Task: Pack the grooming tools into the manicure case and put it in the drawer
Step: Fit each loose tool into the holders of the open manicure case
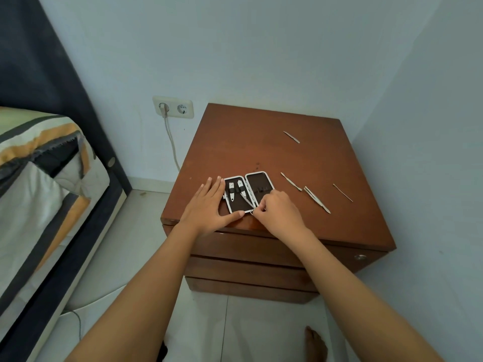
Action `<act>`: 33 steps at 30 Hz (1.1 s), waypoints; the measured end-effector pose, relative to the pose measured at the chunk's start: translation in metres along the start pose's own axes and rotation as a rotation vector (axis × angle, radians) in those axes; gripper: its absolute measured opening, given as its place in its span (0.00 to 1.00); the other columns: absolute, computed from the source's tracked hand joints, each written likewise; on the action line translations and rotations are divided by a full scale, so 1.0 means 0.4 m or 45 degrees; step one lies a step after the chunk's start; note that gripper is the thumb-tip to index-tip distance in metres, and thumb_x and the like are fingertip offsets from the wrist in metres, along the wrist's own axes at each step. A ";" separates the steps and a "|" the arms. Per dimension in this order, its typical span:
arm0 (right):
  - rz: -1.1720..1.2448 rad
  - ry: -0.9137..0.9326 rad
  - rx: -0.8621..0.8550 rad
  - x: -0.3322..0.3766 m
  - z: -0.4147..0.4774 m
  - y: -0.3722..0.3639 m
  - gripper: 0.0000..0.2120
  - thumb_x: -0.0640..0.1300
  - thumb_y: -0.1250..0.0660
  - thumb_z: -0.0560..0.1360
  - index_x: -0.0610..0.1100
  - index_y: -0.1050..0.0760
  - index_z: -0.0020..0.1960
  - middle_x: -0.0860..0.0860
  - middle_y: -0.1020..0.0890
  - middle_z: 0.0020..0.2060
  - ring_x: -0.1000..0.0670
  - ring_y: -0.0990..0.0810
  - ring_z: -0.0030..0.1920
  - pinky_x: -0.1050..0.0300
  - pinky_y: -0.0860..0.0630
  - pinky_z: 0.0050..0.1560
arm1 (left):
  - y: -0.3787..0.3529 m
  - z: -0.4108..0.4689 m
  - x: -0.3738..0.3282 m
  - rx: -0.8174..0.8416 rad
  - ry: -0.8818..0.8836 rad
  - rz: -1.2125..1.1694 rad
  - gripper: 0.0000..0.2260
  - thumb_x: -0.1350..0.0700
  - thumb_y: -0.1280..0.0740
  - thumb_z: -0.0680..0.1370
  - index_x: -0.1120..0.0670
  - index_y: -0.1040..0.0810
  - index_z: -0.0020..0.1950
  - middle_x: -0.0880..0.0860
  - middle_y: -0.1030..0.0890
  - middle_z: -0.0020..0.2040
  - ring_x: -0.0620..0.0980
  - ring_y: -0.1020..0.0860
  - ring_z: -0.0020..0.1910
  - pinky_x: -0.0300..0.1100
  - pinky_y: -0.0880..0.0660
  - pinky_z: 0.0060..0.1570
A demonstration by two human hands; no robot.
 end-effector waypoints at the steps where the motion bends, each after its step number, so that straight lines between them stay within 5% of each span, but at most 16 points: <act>1: -0.015 0.010 0.001 0.006 0.002 -0.001 0.11 0.45 0.39 0.73 0.38 0.22 0.41 0.43 0.23 0.48 0.43 0.28 0.54 0.50 0.29 0.47 | 0.001 -0.001 0.000 -0.001 -0.005 0.008 0.50 0.24 0.55 0.64 0.55 0.57 0.77 0.51 0.55 0.78 0.49 0.59 0.76 0.44 0.61 0.72; 9: -0.130 0.079 -0.099 0.049 0.042 -0.027 0.10 0.44 0.41 0.75 0.40 0.24 0.49 0.44 0.23 0.51 0.42 0.28 0.56 0.49 0.31 0.53 | 0.001 -0.001 0.008 0.014 -0.044 0.023 0.49 0.25 0.57 0.65 0.55 0.58 0.77 0.51 0.56 0.78 0.49 0.60 0.76 0.40 0.65 0.69; 18: -0.138 0.523 -0.369 -0.011 0.005 -0.067 0.09 0.42 0.38 0.75 0.42 0.21 0.51 0.48 0.21 0.47 0.46 0.24 0.48 0.51 0.28 0.43 | 0.012 0.001 0.008 0.010 -0.061 0.057 0.49 0.25 0.58 0.65 0.55 0.59 0.77 0.51 0.56 0.78 0.49 0.60 0.76 0.42 0.64 0.70; 25: -0.086 0.556 -0.356 0.000 0.015 -0.078 0.11 0.42 0.39 0.75 0.42 0.21 0.53 0.47 0.21 0.47 0.44 0.24 0.49 0.49 0.28 0.44 | 0.004 -0.004 0.012 -0.014 -0.063 0.061 0.50 0.23 0.61 0.64 0.54 0.59 0.77 0.51 0.56 0.78 0.49 0.60 0.76 0.42 0.63 0.70; 33: 0.160 -0.065 -0.544 -0.206 0.070 0.007 0.15 0.38 0.37 0.74 0.38 0.24 0.59 0.41 0.23 0.53 0.40 0.28 0.56 0.48 0.31 0.59 | -0.012 0.002 0.025 -0.003 -0.015 0.071 0.49 0.24 0.57 0.65 0.54 0.58 0.77 0.50 0.56 0.78 0.48 0.60 0.76 0.43 0.63 0.72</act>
Point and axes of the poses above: each hand's wrist, its own z-axis towards the middle knuckle, its own y-axis out of the back of the hand, x = y × z, the point moved 1 cm from there along z, towards the middle knuckle
